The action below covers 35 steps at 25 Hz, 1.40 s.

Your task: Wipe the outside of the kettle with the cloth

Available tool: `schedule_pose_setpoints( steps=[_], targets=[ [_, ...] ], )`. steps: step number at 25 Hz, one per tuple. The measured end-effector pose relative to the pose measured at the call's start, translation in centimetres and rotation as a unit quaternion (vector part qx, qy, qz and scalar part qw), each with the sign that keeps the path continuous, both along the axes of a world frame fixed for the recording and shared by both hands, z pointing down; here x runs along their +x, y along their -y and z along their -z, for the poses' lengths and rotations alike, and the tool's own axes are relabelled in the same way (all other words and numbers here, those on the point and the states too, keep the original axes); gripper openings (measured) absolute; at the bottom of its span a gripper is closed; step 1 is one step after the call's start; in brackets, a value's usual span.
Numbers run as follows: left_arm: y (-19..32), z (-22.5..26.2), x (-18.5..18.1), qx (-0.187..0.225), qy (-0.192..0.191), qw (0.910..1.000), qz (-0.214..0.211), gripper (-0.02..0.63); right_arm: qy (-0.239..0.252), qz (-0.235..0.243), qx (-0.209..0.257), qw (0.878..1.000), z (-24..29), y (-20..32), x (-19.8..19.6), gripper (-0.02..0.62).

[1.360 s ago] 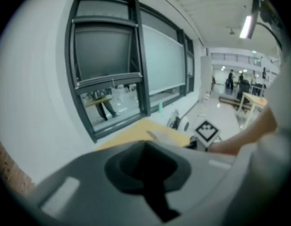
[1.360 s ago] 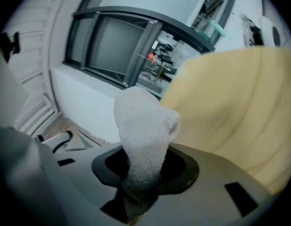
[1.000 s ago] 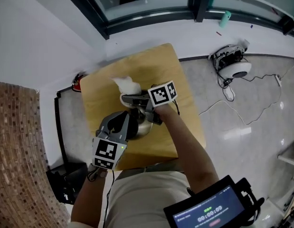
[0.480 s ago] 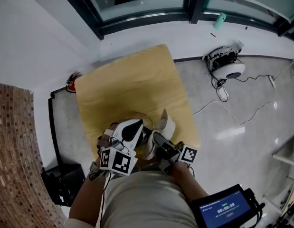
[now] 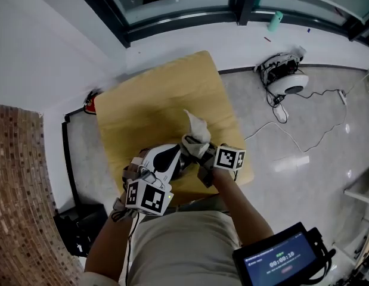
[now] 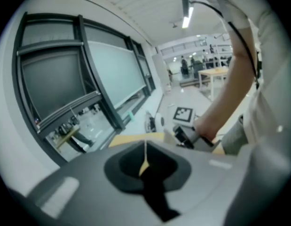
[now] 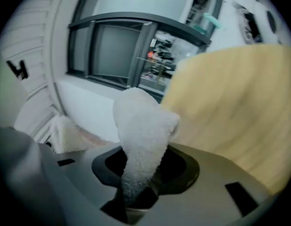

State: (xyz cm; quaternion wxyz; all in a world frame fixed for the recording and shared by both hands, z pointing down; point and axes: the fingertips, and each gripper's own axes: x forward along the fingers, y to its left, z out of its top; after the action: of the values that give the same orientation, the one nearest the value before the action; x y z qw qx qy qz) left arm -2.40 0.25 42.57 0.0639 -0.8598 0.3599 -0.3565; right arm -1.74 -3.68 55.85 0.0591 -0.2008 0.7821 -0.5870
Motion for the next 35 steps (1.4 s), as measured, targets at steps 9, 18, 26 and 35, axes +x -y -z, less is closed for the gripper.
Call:
schedule_pose_setpoints(
  steps=[9,18,26,35],
  targets=[
    [0.2,-0.4,0.0,0.005,-0.004,1.0,-0.005,-0.008,0.095,-0.066,0.066,0.991,5.8,-1.3,0.9,0.166],
    [0.5,4.7,-6.9,0.021,-0.155,0.9651,0.21,-0.014,-0.06,0.021,0.083,0.995,1.1,1.1,0.8,0.164],
    [-8.8,-2.0,-9.3,-0.168,-0.375,0.8292,0.379,-0.014,0.039,0.138,-0.003,0.99,1.4,0.6,-3.4,0.164],
    [-3.3,-3.0,-14.4,-0.147,-0.434,0.799,0.39,-0.015,0.016,0.192,-0.028,0.981,1.9,-12.9,-1.0,0.158]
  ],
)
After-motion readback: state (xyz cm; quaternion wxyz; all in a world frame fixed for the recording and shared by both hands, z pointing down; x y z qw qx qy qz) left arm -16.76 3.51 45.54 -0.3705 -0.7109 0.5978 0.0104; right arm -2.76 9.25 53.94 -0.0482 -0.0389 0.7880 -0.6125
